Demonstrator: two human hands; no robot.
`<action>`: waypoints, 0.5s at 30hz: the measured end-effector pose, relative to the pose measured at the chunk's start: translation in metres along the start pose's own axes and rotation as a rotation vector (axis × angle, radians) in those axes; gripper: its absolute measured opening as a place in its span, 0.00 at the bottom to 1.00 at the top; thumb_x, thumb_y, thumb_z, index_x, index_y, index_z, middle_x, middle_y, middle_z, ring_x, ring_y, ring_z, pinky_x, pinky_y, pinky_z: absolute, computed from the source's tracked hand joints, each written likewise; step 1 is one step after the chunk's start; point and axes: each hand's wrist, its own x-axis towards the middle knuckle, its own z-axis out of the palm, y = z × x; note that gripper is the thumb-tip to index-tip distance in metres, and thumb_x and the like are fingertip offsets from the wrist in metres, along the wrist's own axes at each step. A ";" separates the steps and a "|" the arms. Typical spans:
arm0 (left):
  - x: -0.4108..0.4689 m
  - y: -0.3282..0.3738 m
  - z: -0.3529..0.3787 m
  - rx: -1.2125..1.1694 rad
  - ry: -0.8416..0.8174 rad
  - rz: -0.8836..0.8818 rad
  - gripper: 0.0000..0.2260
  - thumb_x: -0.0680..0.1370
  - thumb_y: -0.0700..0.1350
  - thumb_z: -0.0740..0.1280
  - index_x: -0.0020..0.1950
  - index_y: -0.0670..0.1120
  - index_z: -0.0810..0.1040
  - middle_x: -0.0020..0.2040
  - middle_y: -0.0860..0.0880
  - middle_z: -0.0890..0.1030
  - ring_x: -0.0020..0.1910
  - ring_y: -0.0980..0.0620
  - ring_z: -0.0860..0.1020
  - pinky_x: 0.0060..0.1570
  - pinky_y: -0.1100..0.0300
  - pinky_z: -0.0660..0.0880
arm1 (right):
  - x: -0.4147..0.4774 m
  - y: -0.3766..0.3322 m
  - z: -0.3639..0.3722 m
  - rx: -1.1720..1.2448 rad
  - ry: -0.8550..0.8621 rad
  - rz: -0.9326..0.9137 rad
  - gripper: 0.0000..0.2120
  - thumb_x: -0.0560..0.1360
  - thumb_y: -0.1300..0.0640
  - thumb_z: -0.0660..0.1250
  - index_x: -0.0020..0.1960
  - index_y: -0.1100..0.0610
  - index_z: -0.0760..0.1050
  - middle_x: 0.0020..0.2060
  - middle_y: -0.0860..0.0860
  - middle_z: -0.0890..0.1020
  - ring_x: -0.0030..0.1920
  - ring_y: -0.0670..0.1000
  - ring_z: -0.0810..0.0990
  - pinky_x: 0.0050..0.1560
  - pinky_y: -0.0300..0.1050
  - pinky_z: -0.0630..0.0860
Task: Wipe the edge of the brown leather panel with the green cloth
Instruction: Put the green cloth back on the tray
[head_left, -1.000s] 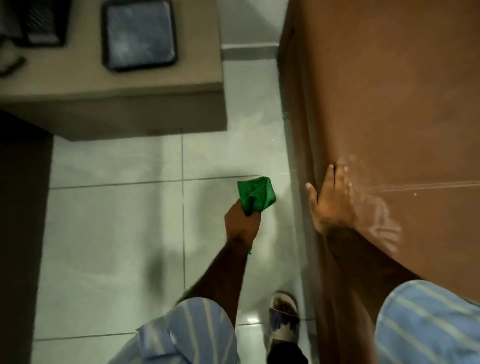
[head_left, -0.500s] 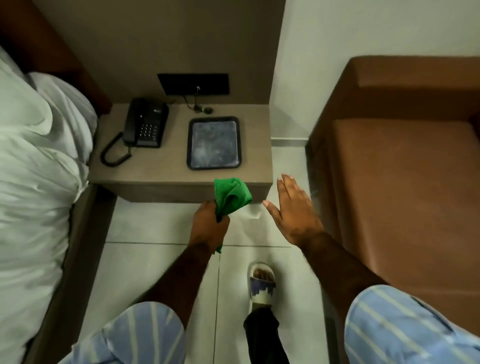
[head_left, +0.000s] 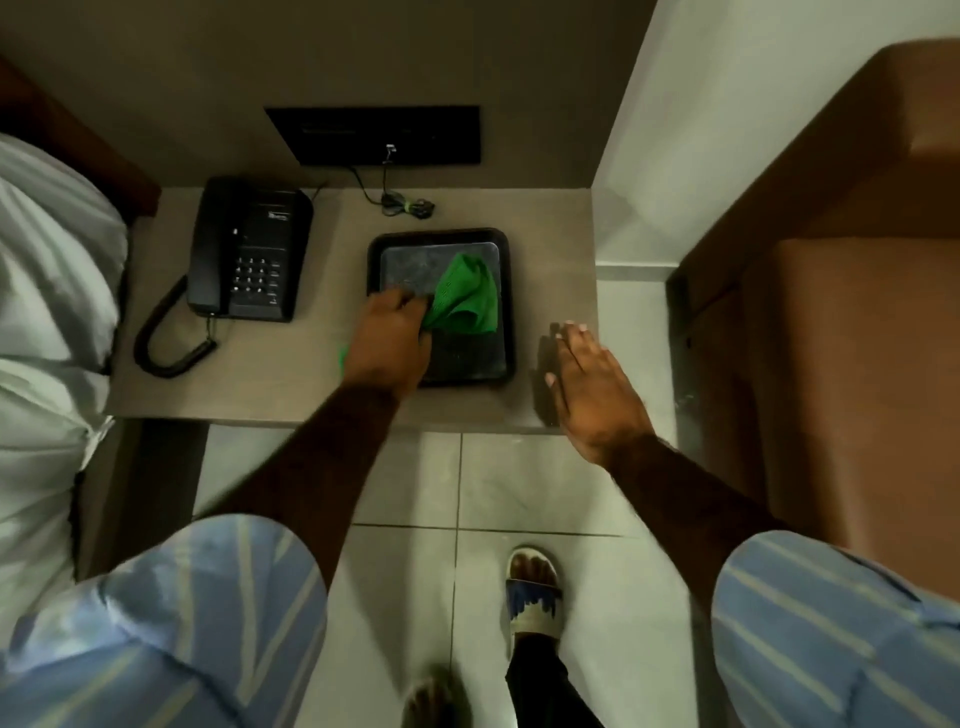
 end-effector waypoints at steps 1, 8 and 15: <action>0.014 -0.004 0.006 0.031 -0.005 0.031 0.20 0.79 0.37 0.67 0.71 0.38 0.76 0.66 0.34 0.77 0.64 0.33 0.75 0.67 0.40 0.76 | 0.013 0.002 0.006 -0.015 -0.002 -0.003 0.29 0.89 0.50 0.52 0.86 0.59 0.49 0.87 0.56 0.50 0.87 0.57 0.48 0.87 0.52 0.45; 0.061 -0.013 0.045 0.169 -0.132 0.160 0.25 0.78 0.39 0.68 0.76 0.44 0.73 0.76 0.36 0.71 0.74 0.32 0.69 0.74 0.38 0.68 | 0.075 0.017 0.037 -0.092 -0.045 -0.022 0.33 0.89 0.49 0.55 0.87 0.60 0.46 0.87 0.57 0.46 0.87 0.57 0.45 0.87 0.55 0.46; 0.042 -0.025 0.057 0.090 -0.167 0.214 0.35 0.82 0.64 0.54 0.83 0.45 0.56 0.85 0.41 0.55 0.84 0.40 0.54 0.83 0.42 0.52 | 0.082 0.016 0.034 -0.134 -0.003 -0.043 0.34 0.88 0.49 0.57 0.86 0.61 0.47 0.87 0.58 0.48 0.87 0.58 0.47 0.87 0.57 0.49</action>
